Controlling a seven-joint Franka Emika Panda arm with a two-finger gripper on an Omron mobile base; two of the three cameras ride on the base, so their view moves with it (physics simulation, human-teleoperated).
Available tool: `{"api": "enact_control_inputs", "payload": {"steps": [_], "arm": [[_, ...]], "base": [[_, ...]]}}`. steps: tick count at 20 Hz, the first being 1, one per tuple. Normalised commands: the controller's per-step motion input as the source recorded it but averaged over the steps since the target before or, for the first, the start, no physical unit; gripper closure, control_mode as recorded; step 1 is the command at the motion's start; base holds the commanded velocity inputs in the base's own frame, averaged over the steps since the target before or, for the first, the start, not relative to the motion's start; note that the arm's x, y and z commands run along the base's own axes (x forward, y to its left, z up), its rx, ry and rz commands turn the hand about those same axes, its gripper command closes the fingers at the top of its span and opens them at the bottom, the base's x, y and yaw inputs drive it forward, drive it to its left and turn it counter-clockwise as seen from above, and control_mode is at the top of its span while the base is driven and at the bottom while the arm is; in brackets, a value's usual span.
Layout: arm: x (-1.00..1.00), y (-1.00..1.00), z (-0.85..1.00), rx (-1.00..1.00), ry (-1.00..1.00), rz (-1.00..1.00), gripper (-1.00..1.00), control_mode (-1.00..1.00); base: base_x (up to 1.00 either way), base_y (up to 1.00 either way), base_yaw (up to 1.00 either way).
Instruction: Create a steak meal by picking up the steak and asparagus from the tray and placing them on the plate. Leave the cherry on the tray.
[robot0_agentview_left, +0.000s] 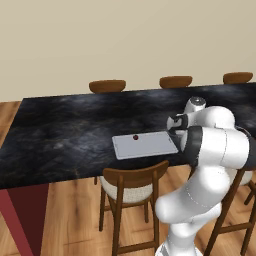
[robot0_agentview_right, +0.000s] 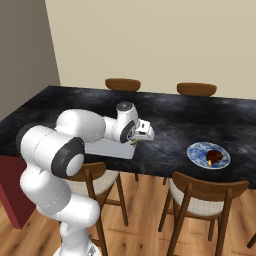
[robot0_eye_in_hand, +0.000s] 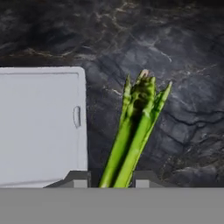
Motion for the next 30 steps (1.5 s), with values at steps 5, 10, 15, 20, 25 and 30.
{"api": "enact_control_inputs", "payload": {"steps": [5,10,15,20,25,30], "arm": [[0.00,-1.00,0.00,-0.23,0.07,0.22,1.00,-1.00],[0.00,-1.00,0.00,-0.19,0.08,0.28,1.00,-1.00],[0.00,-1.00,-0.04,-0.06,0.09,0.14,1.00,-1.00],[0.22,-0.76,0.00,0.00,0.15,0.08,1.00,-1.00],[0.25,-0.49,-0.03,0.01,0.16,0.09,1.00,-1.00],[0.41,-0.40,-0.19,0.01,0.12,0.08,1.00,-1.00]], "base": [[0.00,0.00,0.00],[0.00,0.00,0.00],[0.00,0.00,0.00],[0.00,0.00,0.00],[0.00,0.00,0.00],[0.00,0.00,0.00]]}}
